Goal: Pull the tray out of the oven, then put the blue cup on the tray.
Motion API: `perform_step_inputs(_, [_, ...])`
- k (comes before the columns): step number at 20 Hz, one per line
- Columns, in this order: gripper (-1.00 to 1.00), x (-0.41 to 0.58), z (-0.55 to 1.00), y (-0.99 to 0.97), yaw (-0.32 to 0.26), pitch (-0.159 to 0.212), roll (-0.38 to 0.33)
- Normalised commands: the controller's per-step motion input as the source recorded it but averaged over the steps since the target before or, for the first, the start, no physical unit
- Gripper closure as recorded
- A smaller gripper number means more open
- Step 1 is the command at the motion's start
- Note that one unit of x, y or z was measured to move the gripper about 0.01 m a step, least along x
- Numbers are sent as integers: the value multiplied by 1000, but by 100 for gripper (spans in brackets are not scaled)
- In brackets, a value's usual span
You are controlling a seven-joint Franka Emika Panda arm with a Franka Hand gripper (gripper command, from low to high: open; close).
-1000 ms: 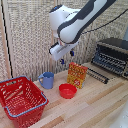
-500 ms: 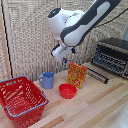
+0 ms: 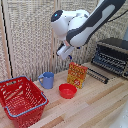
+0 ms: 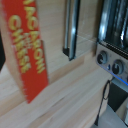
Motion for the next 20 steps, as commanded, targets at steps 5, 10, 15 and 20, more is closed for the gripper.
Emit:
perform_step_inputs(5, [-100, -93, 112, -837, 14, -30, -190])
perform_step_inputs(10, [-100, -9, 3, -809, 36, -52, -191])
perform_step_inputs(15, [-100, 44, -21, -743, 55, -52, -202])
perform_step_inputs(20, [-100, 347, -271, -676, 88, 7, -155])
